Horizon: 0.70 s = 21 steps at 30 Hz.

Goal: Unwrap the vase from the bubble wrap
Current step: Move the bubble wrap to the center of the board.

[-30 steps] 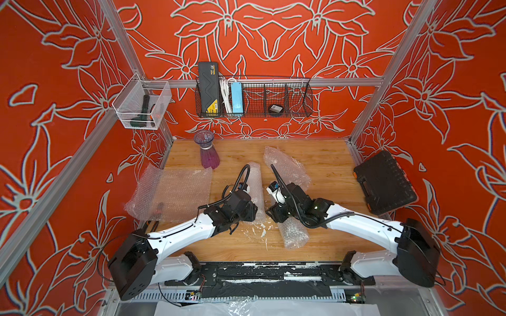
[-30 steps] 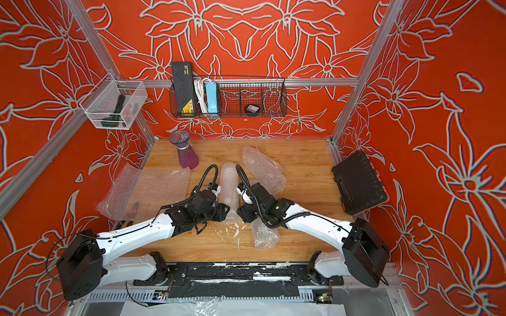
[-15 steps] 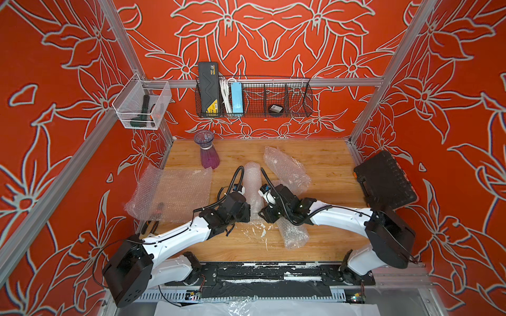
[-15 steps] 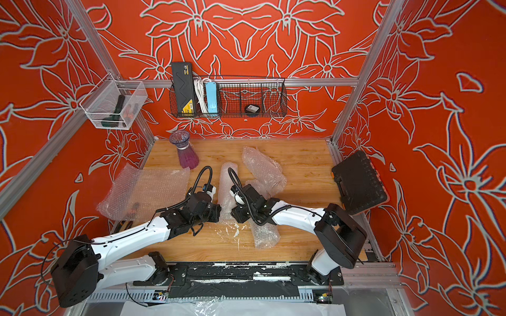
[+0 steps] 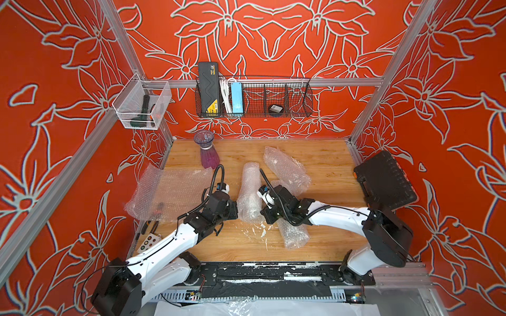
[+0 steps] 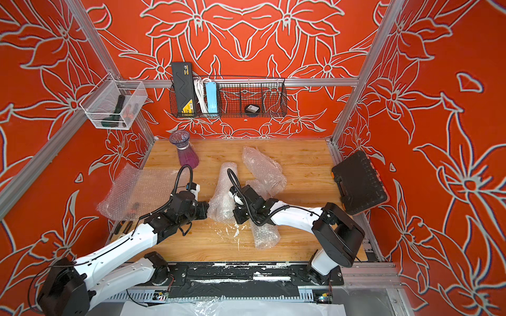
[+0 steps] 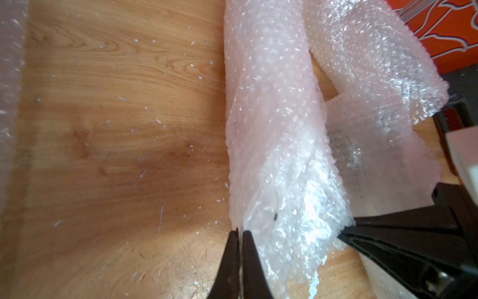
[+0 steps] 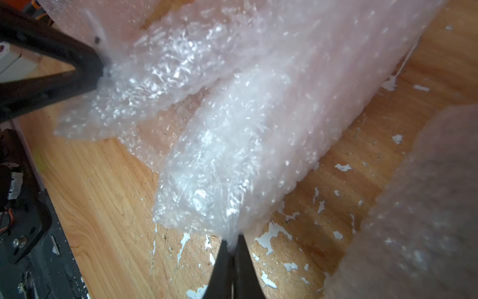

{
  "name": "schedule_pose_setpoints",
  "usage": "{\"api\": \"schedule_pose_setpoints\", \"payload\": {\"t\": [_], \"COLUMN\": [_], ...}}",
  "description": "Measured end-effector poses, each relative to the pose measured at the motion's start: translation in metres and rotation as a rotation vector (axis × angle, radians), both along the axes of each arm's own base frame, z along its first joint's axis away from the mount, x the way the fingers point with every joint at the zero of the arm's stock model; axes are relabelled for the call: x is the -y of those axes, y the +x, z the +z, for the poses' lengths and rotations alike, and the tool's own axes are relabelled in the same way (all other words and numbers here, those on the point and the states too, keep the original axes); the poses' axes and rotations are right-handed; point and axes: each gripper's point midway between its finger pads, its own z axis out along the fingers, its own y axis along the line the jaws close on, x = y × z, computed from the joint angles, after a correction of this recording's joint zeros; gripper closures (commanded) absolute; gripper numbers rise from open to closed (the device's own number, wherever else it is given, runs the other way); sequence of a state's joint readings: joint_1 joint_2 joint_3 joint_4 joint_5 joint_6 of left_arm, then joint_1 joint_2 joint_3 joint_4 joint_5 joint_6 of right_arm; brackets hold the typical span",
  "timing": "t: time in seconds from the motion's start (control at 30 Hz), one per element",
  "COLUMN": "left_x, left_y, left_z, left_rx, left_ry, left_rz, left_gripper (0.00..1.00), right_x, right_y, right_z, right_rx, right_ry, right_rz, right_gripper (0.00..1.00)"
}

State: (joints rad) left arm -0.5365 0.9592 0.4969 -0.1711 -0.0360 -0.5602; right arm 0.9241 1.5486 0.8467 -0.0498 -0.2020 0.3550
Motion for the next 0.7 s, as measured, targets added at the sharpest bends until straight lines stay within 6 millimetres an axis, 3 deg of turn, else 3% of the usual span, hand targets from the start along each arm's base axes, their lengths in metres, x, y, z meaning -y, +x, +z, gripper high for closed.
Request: {"api": "schedule_pose_setpoints", "payload": {"t": [0.23, 0.27, 0.37, 0.43, 0.53, 0.7], "left_x": [-0.005, -0.006, -0.004, -0.002, 0.003, 0.011], "left_y": [-0.02, -0.023, -0.03, -0.036, -0.044, -0.037], "left_z": [0.009, 0.013, 0.024, 0.028, 0.032, 0.034], "left_rx": [-0.001, 0.007, 0.018, 0.015, 0.01, -0.019], "left_ry": [-0.062, -0.077, -0.129, -0.157, -0.185, -0.138], "left_rz": [0.002, 0.007, 0.004, -0.005, -0.027, -0.059], "left_gripper": [1.0, 0.93, 0.47, 0.3, 0.24, 0.23], "right_x": [0.013, 0.014, 0.02, 0.025, 0.032, 0.037], "right_y": [-0.016, -0.022, -0.044, -0.058, -0.074, -0.081], "right_z": [0.023, 0.026, 0.029, 0.028, 0.026, 0.027], "right_rx": [0.044, 0.049, 0.05, 0.044, 0.037, 0.035], "right_ry": [0.028, 0.034, 0.047, 0.052, 0.054, 0.043], "right_rz": [-0.001, 0.003, 0.019, 0.027, 0.029, 0.019], "right_gripper": [1.0, 1.0, 1.0, 1.0, 0.95, 0.64]}}
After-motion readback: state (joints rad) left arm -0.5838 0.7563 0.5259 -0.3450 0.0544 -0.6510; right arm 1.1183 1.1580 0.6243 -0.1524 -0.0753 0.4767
